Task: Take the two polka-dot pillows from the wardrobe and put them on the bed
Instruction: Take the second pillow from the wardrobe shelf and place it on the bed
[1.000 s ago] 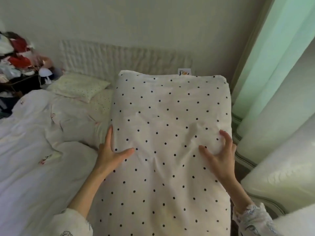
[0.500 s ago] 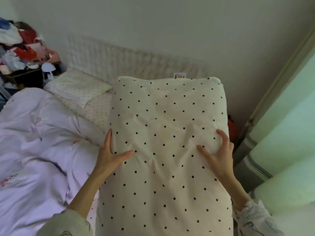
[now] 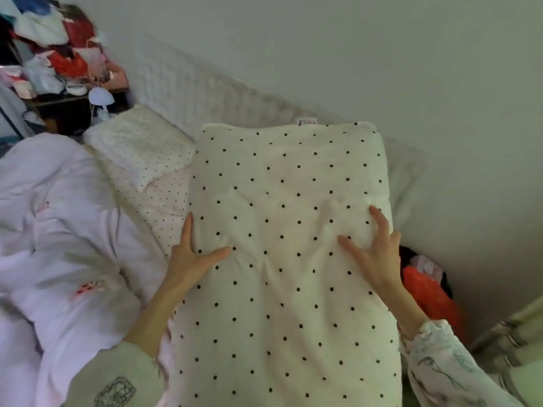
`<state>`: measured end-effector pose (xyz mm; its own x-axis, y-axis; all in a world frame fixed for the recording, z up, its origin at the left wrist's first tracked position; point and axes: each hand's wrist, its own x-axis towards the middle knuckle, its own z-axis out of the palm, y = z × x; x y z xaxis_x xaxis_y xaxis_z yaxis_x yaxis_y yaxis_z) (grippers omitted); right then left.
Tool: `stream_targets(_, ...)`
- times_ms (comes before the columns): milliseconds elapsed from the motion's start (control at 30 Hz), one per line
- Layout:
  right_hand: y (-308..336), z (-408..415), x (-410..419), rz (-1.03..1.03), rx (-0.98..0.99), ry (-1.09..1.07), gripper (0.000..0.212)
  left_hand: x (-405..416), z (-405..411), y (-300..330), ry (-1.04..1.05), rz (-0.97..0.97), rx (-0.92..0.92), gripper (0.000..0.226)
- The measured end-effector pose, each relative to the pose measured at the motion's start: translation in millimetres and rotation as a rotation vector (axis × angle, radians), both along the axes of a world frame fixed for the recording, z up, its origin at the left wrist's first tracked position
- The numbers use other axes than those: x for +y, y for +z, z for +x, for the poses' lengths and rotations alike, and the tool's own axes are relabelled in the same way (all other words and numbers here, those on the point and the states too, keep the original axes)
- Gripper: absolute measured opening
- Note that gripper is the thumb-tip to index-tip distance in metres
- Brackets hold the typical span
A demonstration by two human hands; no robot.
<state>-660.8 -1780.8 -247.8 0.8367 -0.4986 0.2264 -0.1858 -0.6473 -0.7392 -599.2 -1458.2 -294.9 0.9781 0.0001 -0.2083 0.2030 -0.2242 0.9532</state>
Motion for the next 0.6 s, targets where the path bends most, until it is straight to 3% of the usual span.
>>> stream_targets(333,-14.1,194.7,-26.3,-0.024,0.122,0.293,0.082,-23.9,85.2,-32.6,0.294,-0.039,0.022,0.11)
stream_targets(600,-58.2,339.5,-44.6,-0.028,0.271,0.59,0.083,-66.6,144.5,-62.6,0.557,0.061,0.181,0.114)
